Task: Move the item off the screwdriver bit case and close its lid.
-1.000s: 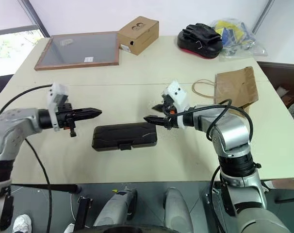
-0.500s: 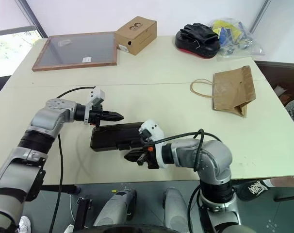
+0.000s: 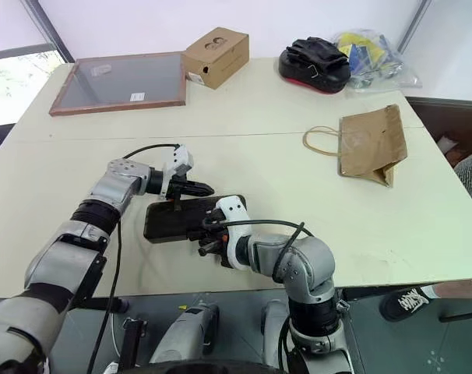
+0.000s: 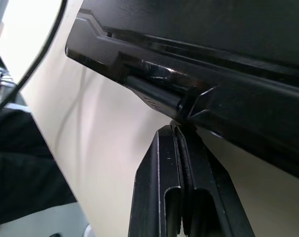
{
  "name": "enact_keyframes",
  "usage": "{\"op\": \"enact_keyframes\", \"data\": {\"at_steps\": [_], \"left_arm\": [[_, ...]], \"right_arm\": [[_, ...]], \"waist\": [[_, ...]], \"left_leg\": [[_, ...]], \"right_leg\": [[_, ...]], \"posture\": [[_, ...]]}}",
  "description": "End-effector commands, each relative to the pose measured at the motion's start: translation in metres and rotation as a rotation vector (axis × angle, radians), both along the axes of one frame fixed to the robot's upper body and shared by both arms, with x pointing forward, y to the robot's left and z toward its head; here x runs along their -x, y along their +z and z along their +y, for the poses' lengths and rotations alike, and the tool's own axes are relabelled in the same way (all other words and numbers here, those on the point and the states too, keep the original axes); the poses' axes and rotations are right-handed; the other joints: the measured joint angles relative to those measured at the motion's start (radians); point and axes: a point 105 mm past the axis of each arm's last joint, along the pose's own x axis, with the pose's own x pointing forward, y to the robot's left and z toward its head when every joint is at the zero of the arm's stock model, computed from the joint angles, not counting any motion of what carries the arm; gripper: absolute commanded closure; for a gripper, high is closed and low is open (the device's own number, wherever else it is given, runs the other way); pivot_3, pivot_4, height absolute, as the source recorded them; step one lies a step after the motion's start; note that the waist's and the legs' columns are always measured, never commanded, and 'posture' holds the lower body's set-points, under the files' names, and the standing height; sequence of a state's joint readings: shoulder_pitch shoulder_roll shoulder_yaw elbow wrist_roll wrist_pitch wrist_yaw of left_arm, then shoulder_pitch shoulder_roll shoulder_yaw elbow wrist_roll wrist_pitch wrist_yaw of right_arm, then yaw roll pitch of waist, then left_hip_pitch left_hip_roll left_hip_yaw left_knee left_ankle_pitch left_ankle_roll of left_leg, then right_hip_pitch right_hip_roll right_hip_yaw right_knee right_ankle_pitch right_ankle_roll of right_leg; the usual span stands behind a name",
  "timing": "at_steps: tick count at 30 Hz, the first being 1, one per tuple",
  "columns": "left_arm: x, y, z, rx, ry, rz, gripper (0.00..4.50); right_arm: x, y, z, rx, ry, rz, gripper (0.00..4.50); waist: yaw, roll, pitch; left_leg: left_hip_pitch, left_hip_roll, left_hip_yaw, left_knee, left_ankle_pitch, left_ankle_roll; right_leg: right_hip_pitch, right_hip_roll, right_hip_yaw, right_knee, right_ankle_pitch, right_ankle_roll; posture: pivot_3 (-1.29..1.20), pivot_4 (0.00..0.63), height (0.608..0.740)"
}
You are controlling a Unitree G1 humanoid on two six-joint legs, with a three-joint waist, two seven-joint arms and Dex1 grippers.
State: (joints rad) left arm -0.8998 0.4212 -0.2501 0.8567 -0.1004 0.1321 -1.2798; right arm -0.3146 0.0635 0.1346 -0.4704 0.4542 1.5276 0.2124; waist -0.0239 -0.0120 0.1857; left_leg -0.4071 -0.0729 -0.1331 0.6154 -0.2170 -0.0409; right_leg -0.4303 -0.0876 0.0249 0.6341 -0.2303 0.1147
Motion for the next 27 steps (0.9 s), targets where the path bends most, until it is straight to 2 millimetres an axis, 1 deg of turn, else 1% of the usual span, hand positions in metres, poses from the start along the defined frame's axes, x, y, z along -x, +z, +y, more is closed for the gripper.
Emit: {"op": "enact_keyframes", "data": {"at_steps": [1, 5, 11, 15, 18, 20, 25, 27], "left_arm": [[0.001, 0.002, -0.003, -0.021, -0.038, -0.036, 4.5], [0.013, -0.015, -0.006, -0.074, -0.115, -0.031, 4.5], [0.026, -0.033, -0.013, -0.092, -0.169, 0.001, 4.5], [0.033, -0.039, -0.02, -0.086, -0.199, 0.019, 4.5], [0.038, -0.04, -0.026, -0.071, -0.211, 0.031, 4.5], [0.038, -0.04, -0.026, -0.074, -0.212, 0.024, 4.5], [0.022, -0.028, -0.019, -0.078, -0.151, -0.035, 4.5], [0.015, -0.02, -0.011, -0.085, -0.122, -0.077, 4.5]], "right_arm": [[-0.005, 0.01, 0.006, -0.021, -0.059, -0.066, 4.45], [-0.013, 0.024, 0.011, -0.025, -0.08, -0.162, 4.45], [-0.021, 0.035, 0.013, -0.007, -0.102, -0.264, 4.45], [-0.025, 0.041, 0.014, -0.006, -0.116, -0.31, 4.45], [-0.027, 0.043, 0.016, -0.007, -0.115, -0.332, 4.45], [-0.024, 0.044, 0.019, -0.011, -0.082, -0.329, 4.45], [-0.009, 0.04, 0.016, -0.001, 0.034, -0.303, 4.45], [0.003, 0.039, 0.013, -0.014, 0.117, -0.273, 4.45]], "waist": [[0.0, 0.0, 0.0], [0.0, 0.0, -0.001], [-0.016, 0.001, -0.001], [-0.02, 0.001, -0.002], [-0.02, 0.001, -0.003], [-0.02, 0.001, -0.004], [-0.017, 0.001, -0.004], [-0.016, 0.001, -0.005]], "left_leg": [[0.0, 0.0, 0.0, 0.0, 0.0, 0.0], [0.001, 0.0, 0.0, 0.0, 0.0, 0.0], [0.001, 0.0, -0.001, 0.0, 0.0, 0.0], [0.002, 0.0, -0.001, 0.0, 0.0, 0.0], [0.002, 0.0, -0.001, 0.0, 0.0, 0.0], [0.002, 0.0, -0.001, 0.0, 0.0, 0.0], [0.002, 0.0, -0.001, 0.0, 0.0, 0.0], [0.002, 0.0, -0.002, 0.001, 0.0, 0.0]], "right_leg": [[0.0, 0.0, 0.0, 0.0, 0.0, 0.0], [0.001, 0.0, 0.0, 0.0, 0.0, 0.0], [0.001, 0.0, 0.0, 0.001, 0.0, 0.0], [0.002, 0.001, 0.0, 0.001, 0.0, 0.0], [0.002, 0.001, 0.0, 0.001, 0.0, 0.0], [0.002, 0.001, 0.0, 0.001, 0.0, 0.0], [0.002, 0.001, 0.0, 0.001, 0.0, 0.0], [0.003, 0.0, 0.0, 0.0, 0.0, 0.0]], "posture": [[0.0, 0.15, 0.74], [0.0, 0.15, 0.74], [0.0, 0.15, 0.74], [0.0, 0.15, 0.74], [0.0, 0.15, 0.74], [0.0, 0.15, 0.74], [0.0, 0.15, 0.74], [0.0, 0.15, 0.74]]}}
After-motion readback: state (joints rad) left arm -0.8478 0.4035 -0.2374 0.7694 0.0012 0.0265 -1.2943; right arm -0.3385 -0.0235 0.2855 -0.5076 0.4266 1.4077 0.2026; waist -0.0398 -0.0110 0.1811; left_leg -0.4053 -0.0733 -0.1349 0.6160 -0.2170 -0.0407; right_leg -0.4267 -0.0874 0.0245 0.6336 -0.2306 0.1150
